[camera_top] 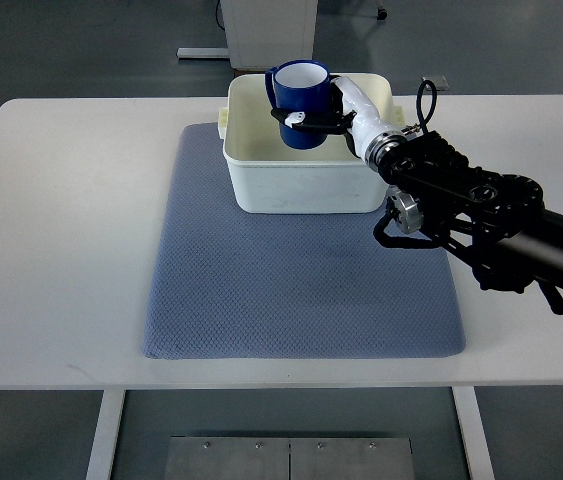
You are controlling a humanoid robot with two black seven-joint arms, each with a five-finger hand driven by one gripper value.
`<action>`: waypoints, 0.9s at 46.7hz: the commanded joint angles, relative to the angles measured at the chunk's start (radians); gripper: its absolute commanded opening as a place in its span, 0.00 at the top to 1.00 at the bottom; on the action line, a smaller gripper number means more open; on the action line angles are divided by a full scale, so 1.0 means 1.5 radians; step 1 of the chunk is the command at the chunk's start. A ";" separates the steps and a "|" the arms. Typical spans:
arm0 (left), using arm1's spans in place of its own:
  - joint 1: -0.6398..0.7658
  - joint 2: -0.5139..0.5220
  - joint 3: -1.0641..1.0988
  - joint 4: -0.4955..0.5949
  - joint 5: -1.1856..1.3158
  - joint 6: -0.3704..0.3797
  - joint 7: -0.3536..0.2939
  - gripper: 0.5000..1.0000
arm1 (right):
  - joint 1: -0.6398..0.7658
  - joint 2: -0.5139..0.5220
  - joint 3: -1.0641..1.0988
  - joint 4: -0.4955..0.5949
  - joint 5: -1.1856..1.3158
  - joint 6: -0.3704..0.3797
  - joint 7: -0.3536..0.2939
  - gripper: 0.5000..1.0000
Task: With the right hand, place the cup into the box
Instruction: 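Lower the held mug into the white box with the right hand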
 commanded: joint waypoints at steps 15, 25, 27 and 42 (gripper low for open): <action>0.000 0.000 0.000 0.000 0.000 0.000 -0.001 0.00 | -0.001 -0.001 0.002 0.001 0.000 0.000 0.002 0.93; 0.000 0.000 0.000 0.000 0.000 0.000 -0.001 0.00 | -0.001 -0.001 0.003 0.001 0.000 0.000 0.002 0.65; 0.000 0.000 0.000 0.000 0.000 0.000 0.000 0.00 | 0.000 -0.001 0.003 0.001 0.000 0.000 0.003 0.59; 0.000 0.000 0.000 0.000 0.000 0.000 -0.001 0.00 | -0.007 -0.003 0.019 0.001 0.000 0.000 0.003 0.30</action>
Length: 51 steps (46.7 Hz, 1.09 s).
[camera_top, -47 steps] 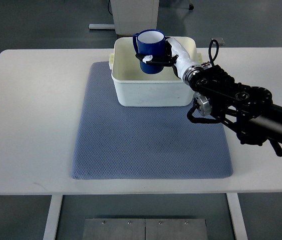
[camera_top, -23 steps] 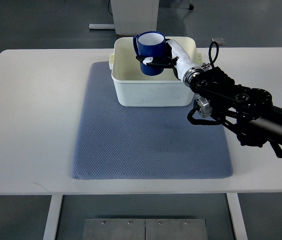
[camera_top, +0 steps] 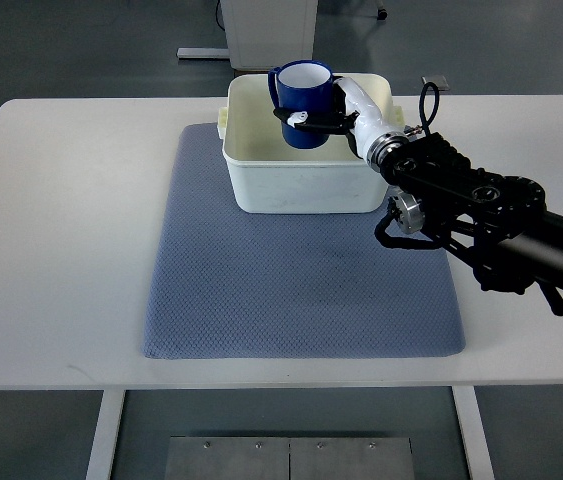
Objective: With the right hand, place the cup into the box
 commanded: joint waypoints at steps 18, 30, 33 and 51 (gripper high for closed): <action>0.000 0.000 0.000 0.000 0.000 0.000 0.000 0.00 | -0.002 0.000 0.005 0.000 0.000 0.000 0.000 0.00; 0.000 0.000 0.000 0.000 0.000 0.000 0.000 0.00 | -0.001 -0.002 0.009 0.001 0.000 0.000 0.000 0.00; 0.000 0.000 0.000 0.000 0.001 0.000 -0.001 0.00 | 0.000 -0.003 0.017 0.003 0.000 0.000 0.000 0.00; 0.000 0.000 0.000 0.000 0.000 0.000 -0.001 0.00 | 0.008 -0.031 0.042 0.036 0.000 0.000 -0.007 0.00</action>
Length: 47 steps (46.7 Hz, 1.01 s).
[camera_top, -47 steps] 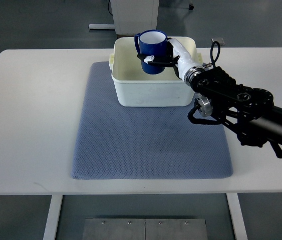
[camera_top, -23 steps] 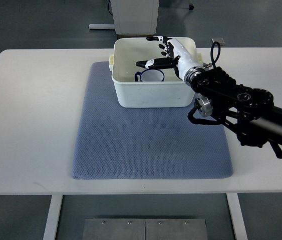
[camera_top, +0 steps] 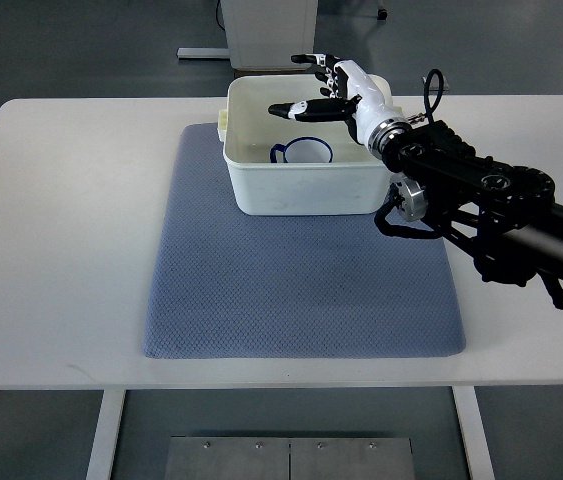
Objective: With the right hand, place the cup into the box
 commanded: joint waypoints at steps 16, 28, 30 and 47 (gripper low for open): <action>0.000 0.000 0.000 0.000 0.000 0.000 -0.001 0.00 | -0.010 -0.073 0.050 0.012 0.000 0.000 -0.002 0.00; 0.000 0.000 0.000 0.000 0.000 0.000 0.000 0.00 | -0.027 -0.121 0.053 0.010 0.000 0.000 -0.002 0.00; 0.000 0.000 0.000 0.000 0.001 0.000 -0.001 0.00 | -0.032 -0.124 0.053 0.011 0.000 -0.001 -0.002 0.00; 0.000 0.000 0.000 0.000 0.000 0.000 0.000 0.00 | -0.088 -0.201 0.123 0.008 0.001 0.013 0.001 0.00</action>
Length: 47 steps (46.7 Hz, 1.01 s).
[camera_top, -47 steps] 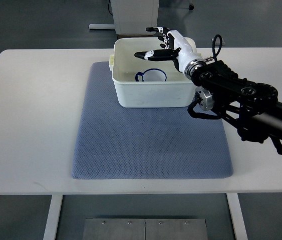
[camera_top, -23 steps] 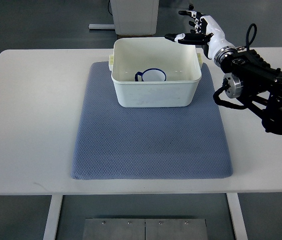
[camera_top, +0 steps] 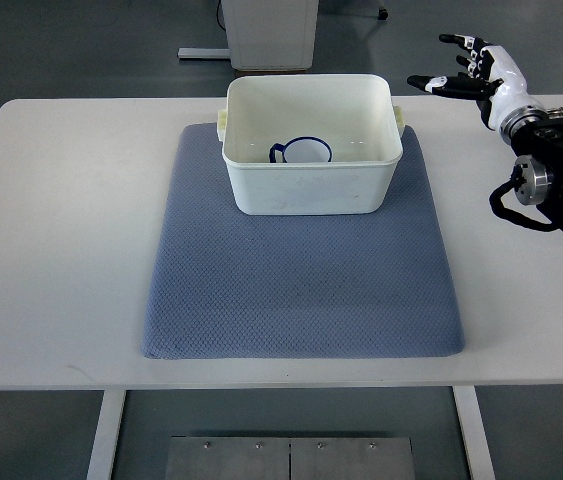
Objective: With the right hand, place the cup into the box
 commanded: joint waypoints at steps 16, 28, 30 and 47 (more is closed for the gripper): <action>0.000 0.000 0.000 0.000 0.000 0.000 0.000 0.00 | -0.133 -0.033 0.233 -0.013 0.002 0.139 -0.006 0.00; 0.000 0.000 0.000 0.000 0.000 0.000 0.000 0.00 | -0.188 -0.034 0.301 -0.042 0.002 0.205 -0.005 0.00; 0.000 0.000 0.000 0.000 0.001 0.000 0.001 0.00 | -0.199 -0.033 0.308 -0.047 0.002 0.212 -0.004 0.00; 0.000 0.000 0.000 0.000 0.000 0.000 0.000 0.00 | -0.269 -0.026 0.353 -0.062 0.056 0.259 0.003 0.00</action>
